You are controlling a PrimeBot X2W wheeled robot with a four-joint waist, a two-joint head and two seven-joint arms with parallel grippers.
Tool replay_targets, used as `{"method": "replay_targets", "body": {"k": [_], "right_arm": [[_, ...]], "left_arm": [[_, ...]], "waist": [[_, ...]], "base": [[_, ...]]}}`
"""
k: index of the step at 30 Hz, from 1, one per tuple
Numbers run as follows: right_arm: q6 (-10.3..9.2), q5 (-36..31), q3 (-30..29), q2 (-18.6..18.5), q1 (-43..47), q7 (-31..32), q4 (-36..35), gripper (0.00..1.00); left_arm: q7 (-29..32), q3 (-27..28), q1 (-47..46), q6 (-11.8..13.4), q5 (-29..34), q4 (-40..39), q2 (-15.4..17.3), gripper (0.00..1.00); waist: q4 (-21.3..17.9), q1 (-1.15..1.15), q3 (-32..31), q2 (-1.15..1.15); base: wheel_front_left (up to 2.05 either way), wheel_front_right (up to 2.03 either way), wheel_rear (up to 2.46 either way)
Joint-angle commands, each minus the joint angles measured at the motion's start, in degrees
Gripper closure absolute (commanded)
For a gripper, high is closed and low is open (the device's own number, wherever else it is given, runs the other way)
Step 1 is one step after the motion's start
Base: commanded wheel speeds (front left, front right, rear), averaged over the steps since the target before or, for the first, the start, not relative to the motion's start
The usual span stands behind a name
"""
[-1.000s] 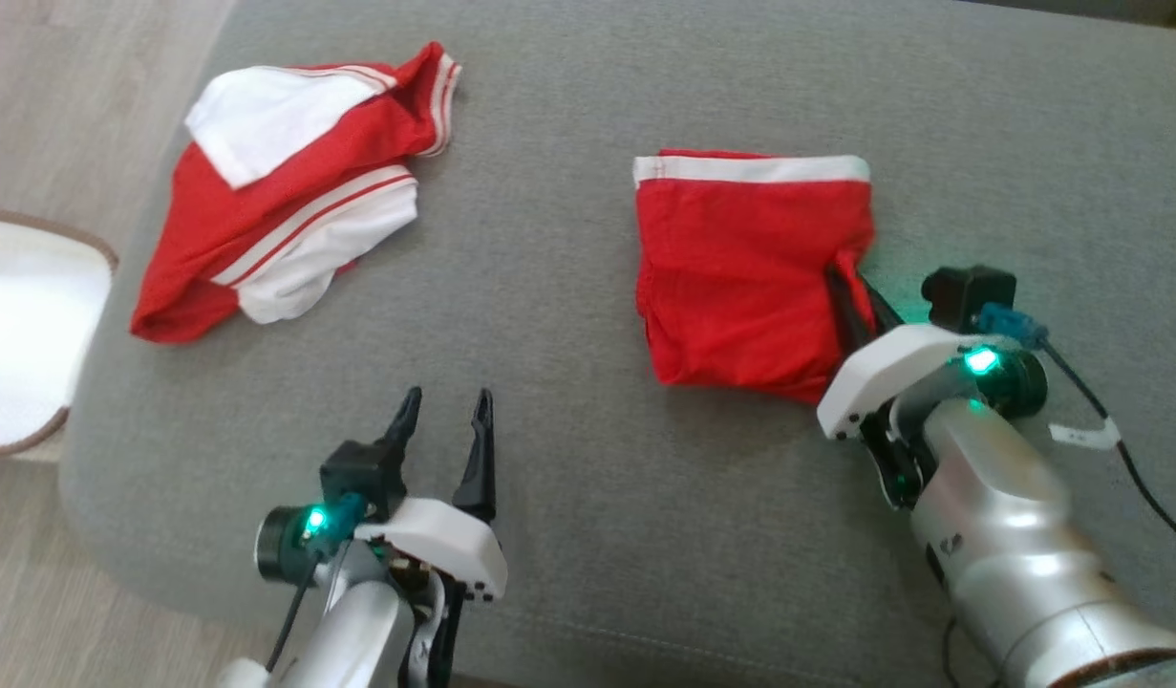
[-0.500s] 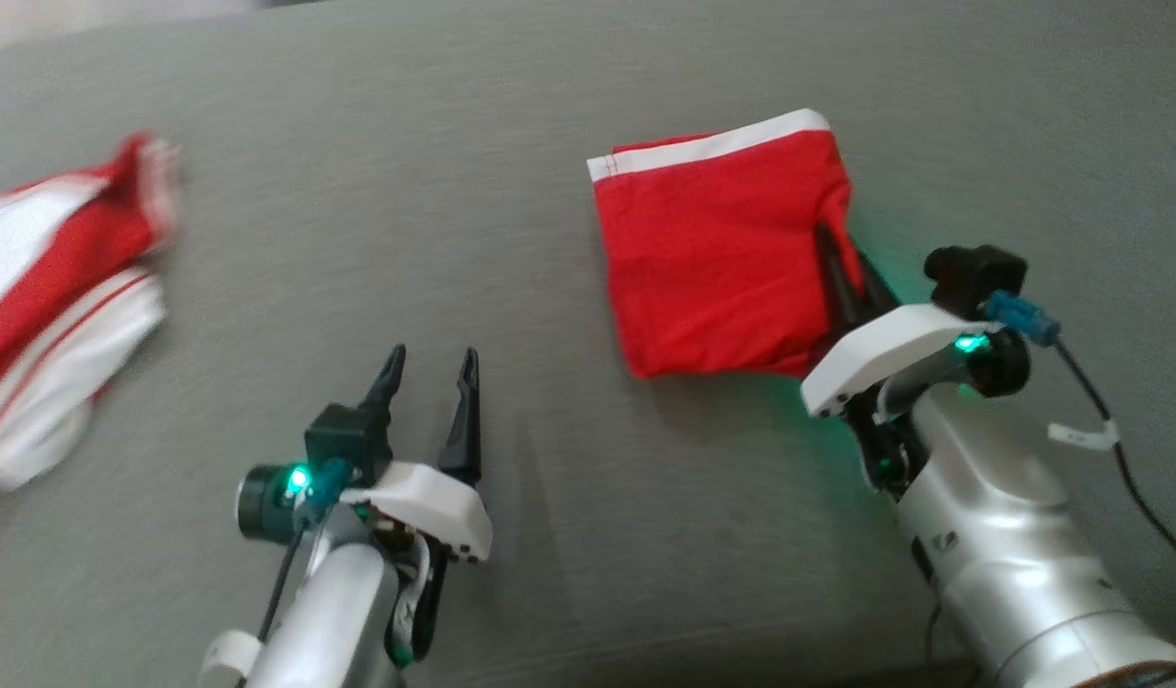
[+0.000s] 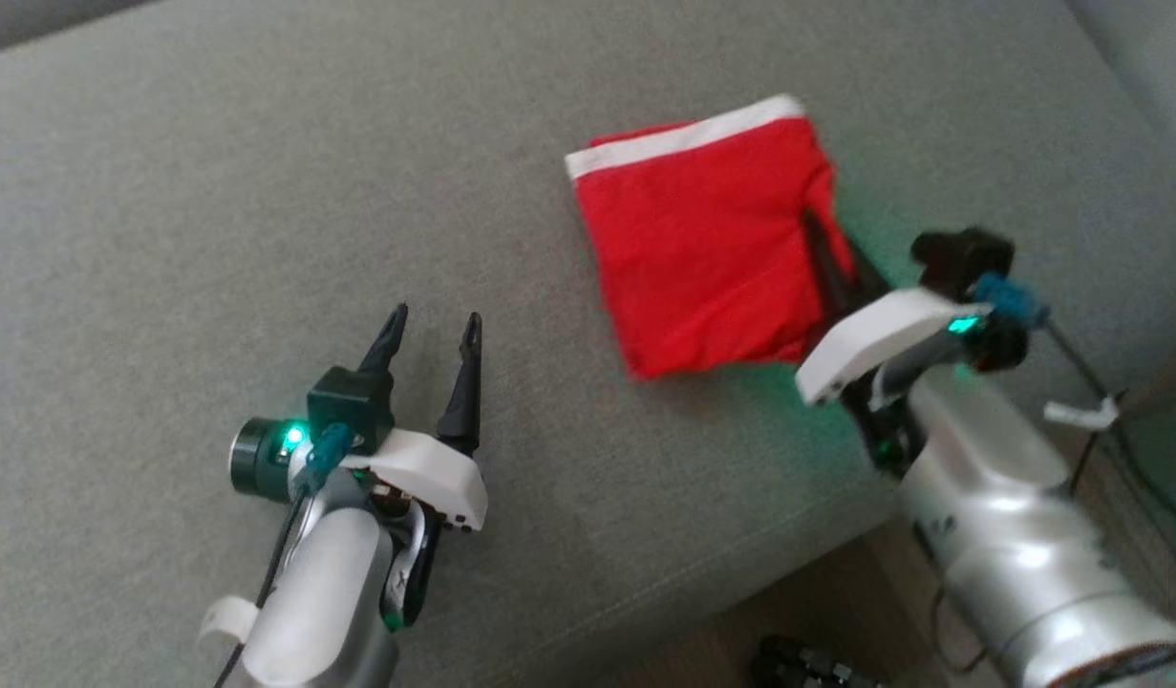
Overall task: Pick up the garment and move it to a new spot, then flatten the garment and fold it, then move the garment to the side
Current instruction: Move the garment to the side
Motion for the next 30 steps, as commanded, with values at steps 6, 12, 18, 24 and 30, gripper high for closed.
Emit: {"method": "replay_targets", "body": {"k": [6, 12, 18, 24, 30], "right_arm": [[0.19, -7.4, -10.3, -3.8, -7.8, -0.8, 1.8, 1.0], [0.19, -15.6, -21.4, -10.2, -11.9, -0.8, 5.5, 1.0], [0.19, -23.3, -30.1, -12.9, -13.7, -0.8, 5.6, 1.0], [0.19, -29.3, -34.5, -12.6, -13.5, -0.8, 4.8, 0.7], [0.19, -31.3, -36.9, -10.6, -12.7, -0.8, 0.5, 0.0]], "left_arm": [[-0.3, 2.0, -1.7, -0.6, 1.7, -1.6, 0.5, 0.0], [-0.3, 4.3, -1.2, -0.4, 1.8, -2.5, 0.5, 0.0], [-0.3, 5.9, -0.1, -0.7, 2.3, -3.0, 0.5, 0.0], [-0.3, 6.5, 0.3, -0.9, 2.3, -3.3, 0.5, 0.0], [-0.3, 6.1, -0.4, -0.9, 1.9, -3.5, 0.5, 0.0]], "waist": [[4.9, 0.0, 2.3, 0.0], [9.2, 0.0, 3.7, 0.0], [10.5, 0.0, 4.1, 0.0], [10.3, 0.0, 4.2, 0.0], [10.7, 0.0, 4.1, 0.0]], "base": [[0.0, 0.0, 0.0], [0.0, 0.0, 0.0], [0.0, 0.0, 0.0], [0.0, 0.0, 0.0], [0.0, 0.0, 0.0]]}}
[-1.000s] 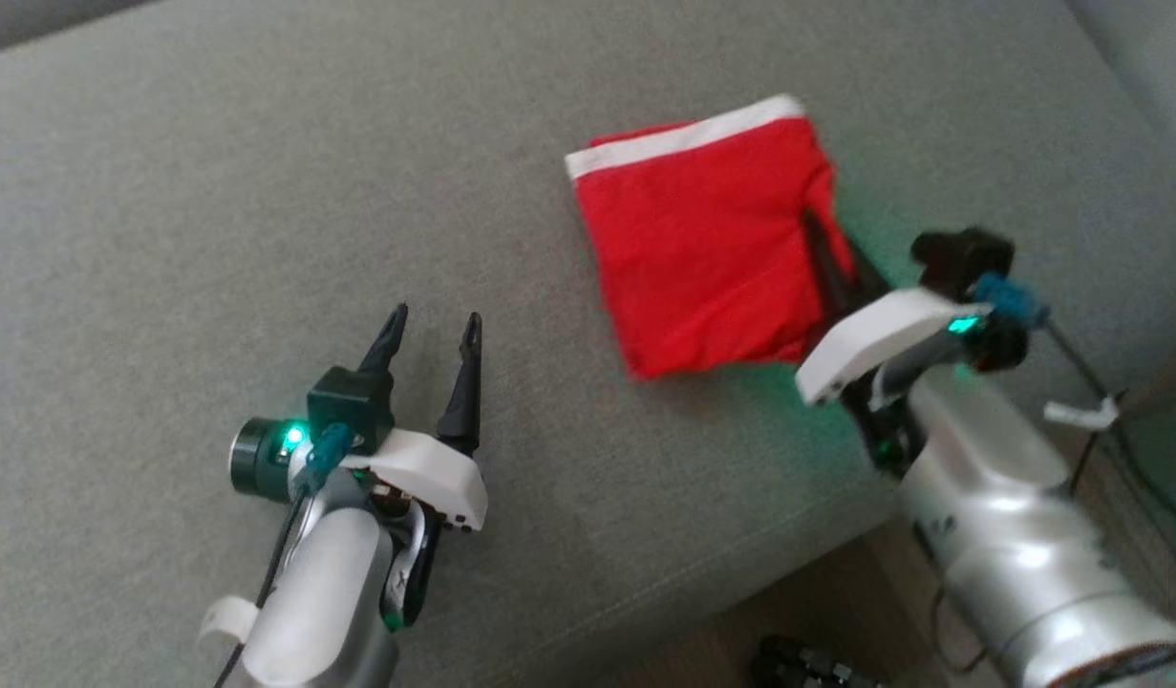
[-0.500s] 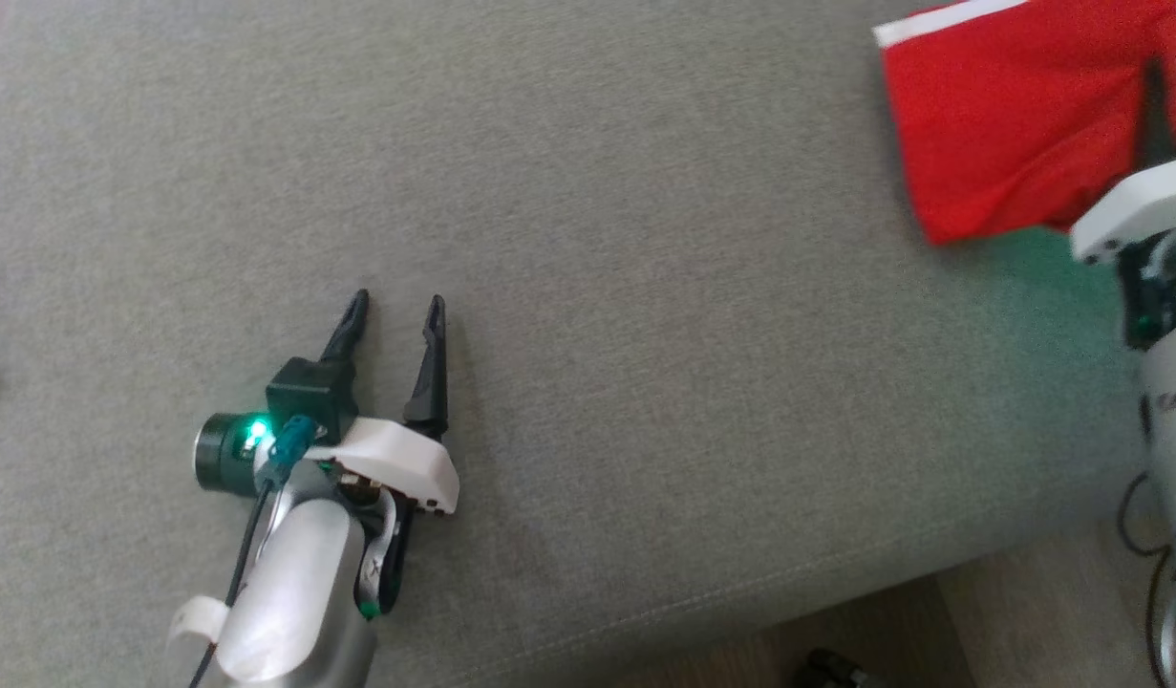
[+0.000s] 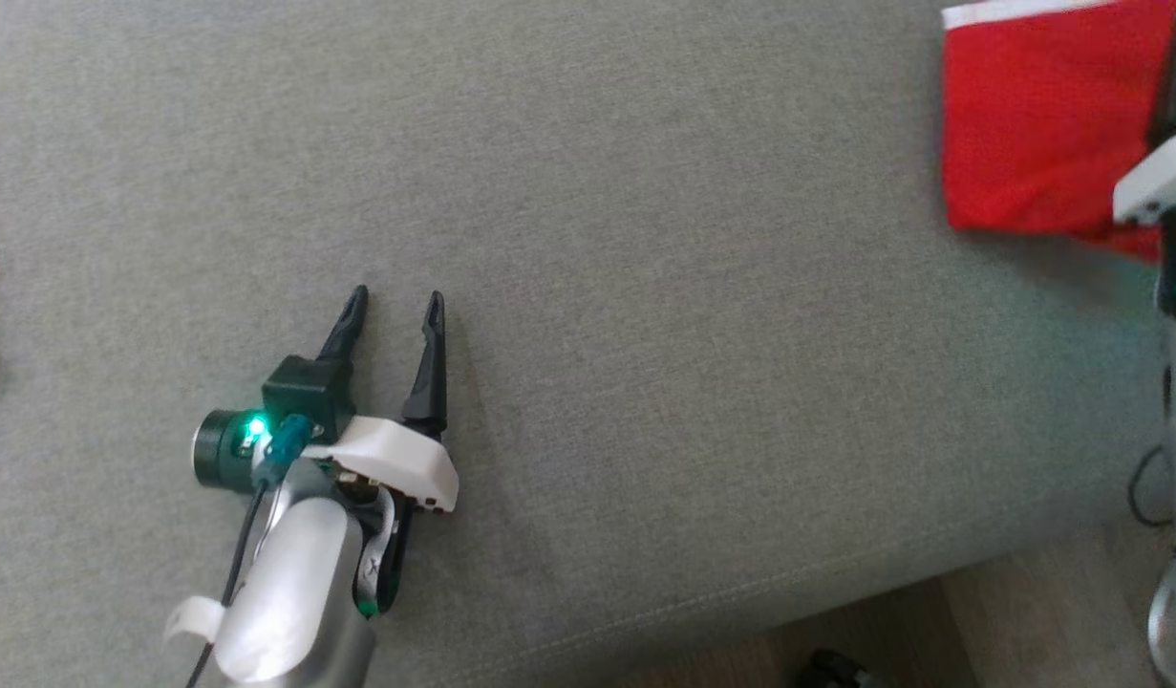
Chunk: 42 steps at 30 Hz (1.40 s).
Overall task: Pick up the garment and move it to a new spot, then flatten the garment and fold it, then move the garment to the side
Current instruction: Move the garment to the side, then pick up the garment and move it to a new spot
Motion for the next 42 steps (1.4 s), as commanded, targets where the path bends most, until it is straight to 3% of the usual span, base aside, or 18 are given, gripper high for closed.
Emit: {"method": "replay_targets", "body": {"k": [1, 7, 12, 19, 28, 35, 42], "right_arm": [[0.19, -0.2, -0.1, 0.3, 0.4, -0.8, -3.5, 0.0], [0.19, 0.6, -0.7, 3.3, 4.1, -0.8, -12.7, 0.0], [0.19, 4.0, 4.8, 7.6, 9.4, -0.8, -20.4, 0.0], [0.19, 8.0, 11.2, 9.9, 17.5, -0.8, -26.8, 0.0], [0.19, 12.2, 13.7, 11.2, 28.1, -0.8, -25.7, 0.0], [0.19, 13.4, 17.7, 11.3, 32.8, -0.8, -23.5, 0.0], [0.19, 15.0, 18.0, 11.3, 34.5, -0.8, -22.9, 0.0]], "left_arm": [[-0.3, 1.5, -0.7, 0.0, 0.2, -1.7, 0.5, 0.0], [-0.3, 2.3, 0.6, 0.8, -0.3, -2.1, 0.5, 0.0], [-0.3, 3.9, 2.4, 2.3, -0.8, -2.4, 0.5, 0.0], [-0.3, 5.6, 4.7, 4.0, -1.4, -3.3, 0.5, 0.0], [-0.3, 8.8, 9.5, 5.0, -0.9, -4.6, 0.5, 0.0], [-0.3, 10.9, 12.4, 5.6, 0.5, -5.6, 0.5, 0.0], [-0.3, 10.7, 13.9, 5.7, 1.0, -6.2, 0.5, 0.0]], "waist": [[0.4, 0.0, -0.3, 0.0], [2.0, 0.0, -2.3, 0.0], [5.0, 0.0, -5.9, 0.0], [9.8, 0.0, -9.9, 0.0], [14.7, 0.0, -14.6, 0.0], [15.8, 0.0, -17.3, 0.0], [16.7, 0.0, -17.8, 0.0]], "base": [[0.0, 0.0, 0.0], [0.0, 0.0, 0.0], [0.0, 0.0, 0.0], [0.0, 0.0, 0.0], [0.0, 0.0, 0.0], [0.0, 0.0, 0.0], [0.0, 0.0, 0.0]]}}
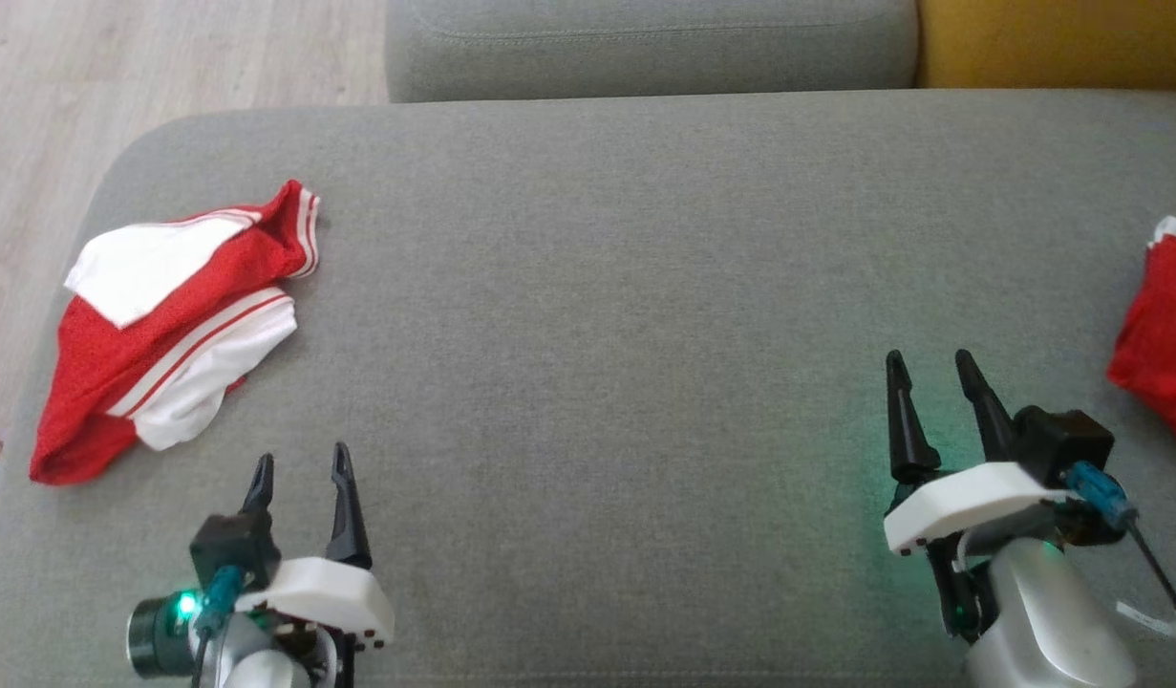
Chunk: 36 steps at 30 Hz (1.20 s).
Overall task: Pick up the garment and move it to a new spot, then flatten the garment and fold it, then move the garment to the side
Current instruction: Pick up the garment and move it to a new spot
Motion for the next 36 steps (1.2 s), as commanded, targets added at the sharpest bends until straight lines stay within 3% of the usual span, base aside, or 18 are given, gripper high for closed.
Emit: {"method": "replay_targets", "body": {"k": [1, 7, 18, 24, 30, 36], "right_arm": [[0.19, 0.2, 1.5, 0.0, -1.6, -0.4, -1.6, 0.0], [0.19, -0.7, 2.5, 0.0, -1.5, -0.4, -1.7, 0.0], [0.19, 0.0, 5.4, 0.0, -1.4, -0.4, -1.4, 0.0], [0.19, 0.8, 6.9, 0.0, -1.3, -0.4, -1.7, 0.0], [0.19, 1.0, 8.3, 0.0, -1.8, -0.4, -2.0, 0.0], [0.19, -0.1, 9.4, 0.0, -3.9, -0.4, -2.8, 0.0]], "left_arm": [[-0.3, 1.7, -2.4, 0.0, 0.9, -2.2, 0.5, 0.0], [-0.3, 0.4, -3.4, 0.1, -0.1, -2.1, 0.5, 0.0], [-0.3, 0.3, -2.9, 0.5, -1.4, -2.3, 0.5, 0.0], [-0.3, 2.3, -1.9, 0.2, -2.4, -2.0, 0.5, 0.0], [-0.3, 4.7, -1.2, -0.8, -3.4, -2.6, 0.5, 0.0], [-0.3, 7.4, -4.0, -2.9, -4.6, 0.6, 0.5, 0.0]], "waist": [[0.6, 0.0, 0.1, 0.0], [5.0, 0.0, 0.7, 0.0], [20.6, 0.0, 1.8, 0.0], [26.2, 0.0, 2.4, 0.0], [28.8, 0.0, 3.1, 0.0], [27.1, 0.0, 5.6, 0.0]], "base": [[0.0, 0.0, 0.0], [0.0, 0.0, 0.0], [0.0, 0.0, 0.0], [0.0, 0.0, 0.0], [0.0, 0.0, 0.0], [0.0, 0.0, 0.0]]}}
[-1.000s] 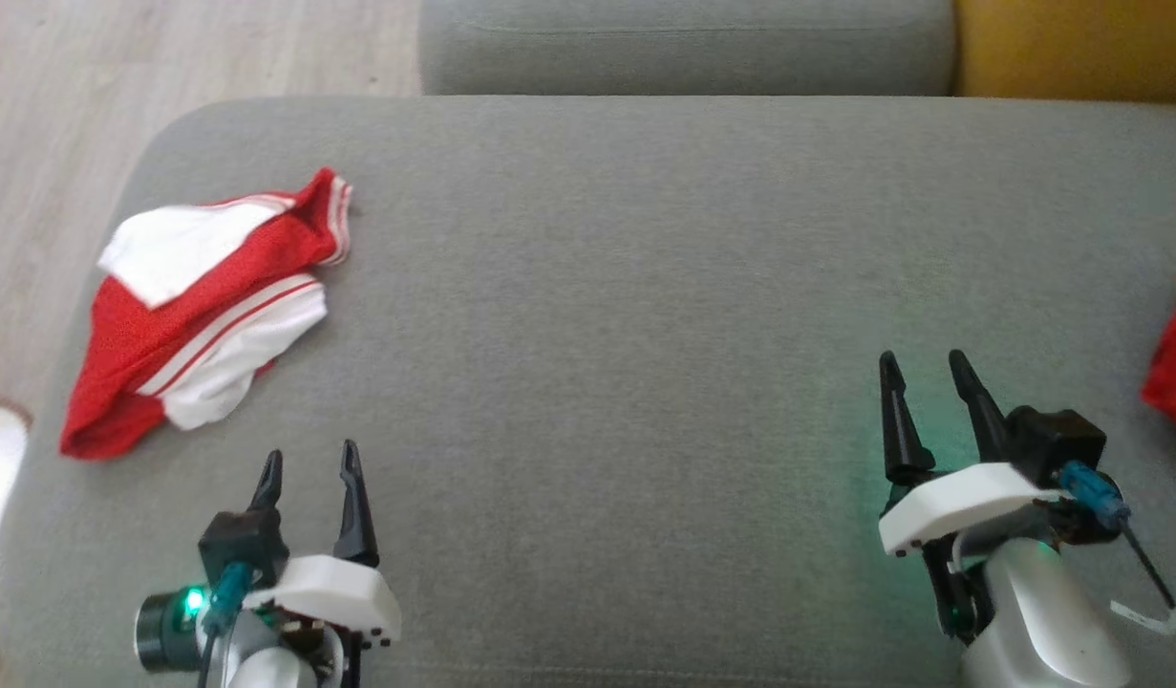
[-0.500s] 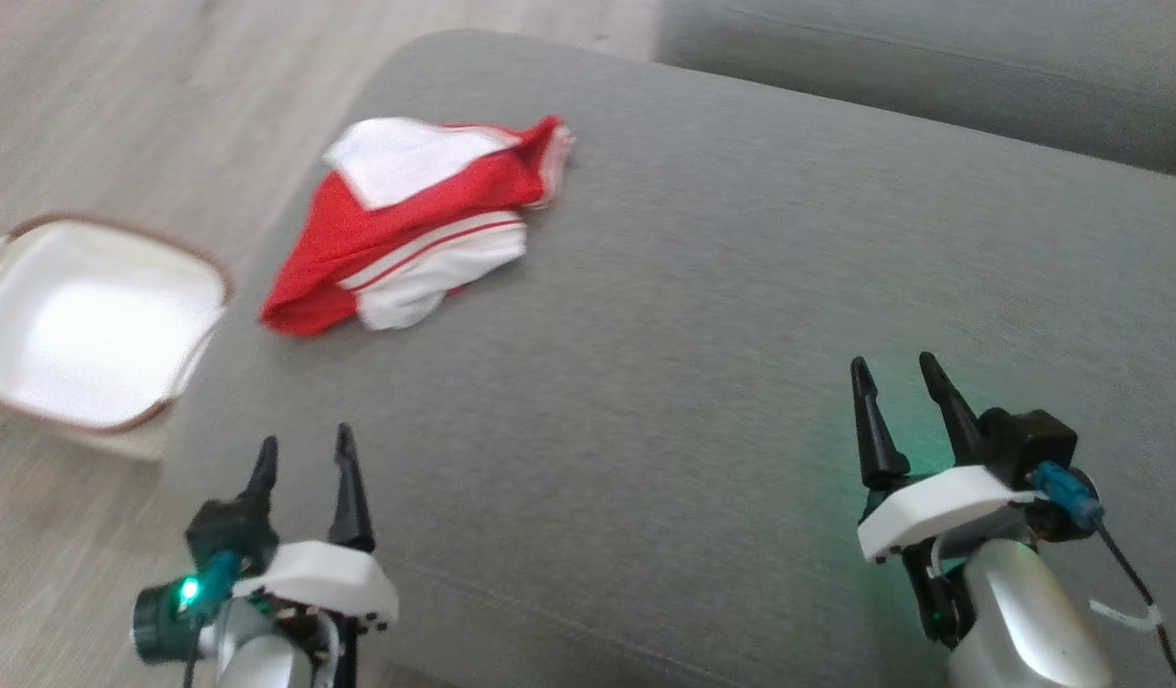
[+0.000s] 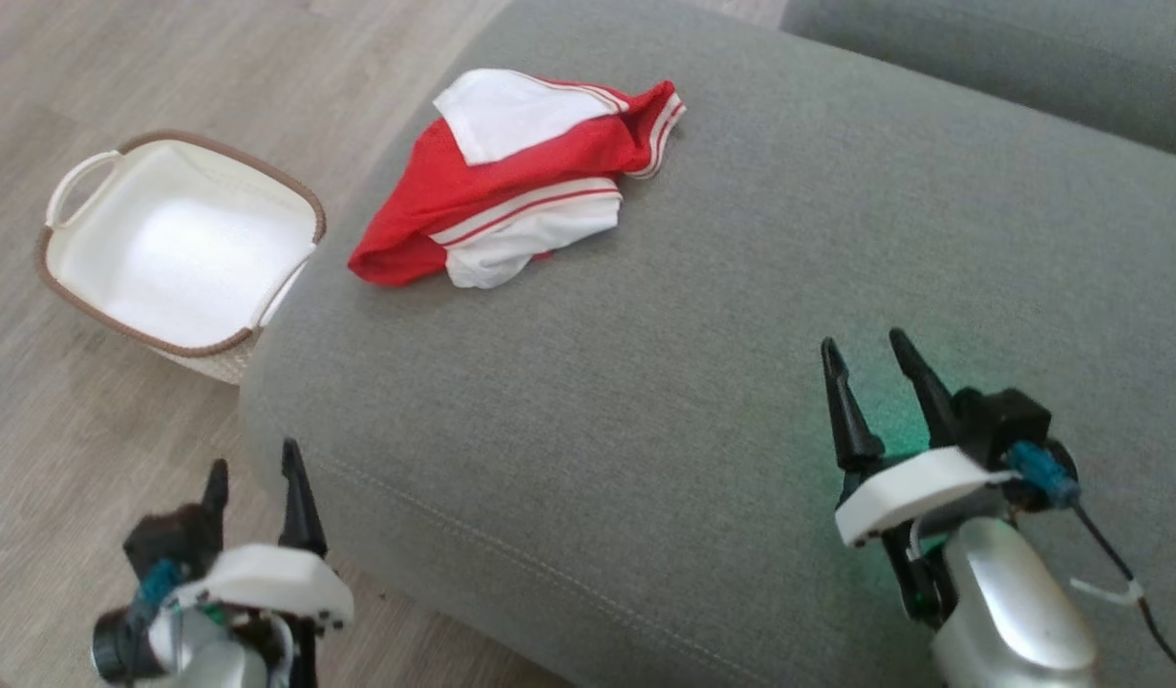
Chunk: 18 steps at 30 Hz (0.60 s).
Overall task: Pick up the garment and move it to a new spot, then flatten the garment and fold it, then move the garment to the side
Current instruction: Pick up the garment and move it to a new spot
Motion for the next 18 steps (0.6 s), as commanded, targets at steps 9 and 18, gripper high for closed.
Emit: {"method": "replay_targets", "body": {"k": [9, 18], "right_arm": [[0.19, -2.8, 1.8, 0.0, -6.2, -0.4, -5.5, 0.0], [0.19, -5.8, 1.9, 0.0, -7.9, -0.4, -8.5, 0.0]], "left_arm": [[-0.4, 6.7, -15.5, -4.3, 3.5, 6.1, 2.9, 0.0], [-0.4, 6.5, -30.5, -8.6, 6.6, 14.3, 7.2, 0.0]], "waist": [[-5.7, 0.0, 6.7, 0.0], [-11.0, 0.0, 11.0, 0.0]], "base": [[0.0, 0.0, 0.0], [0.0, 0.0, 0.0]]}}
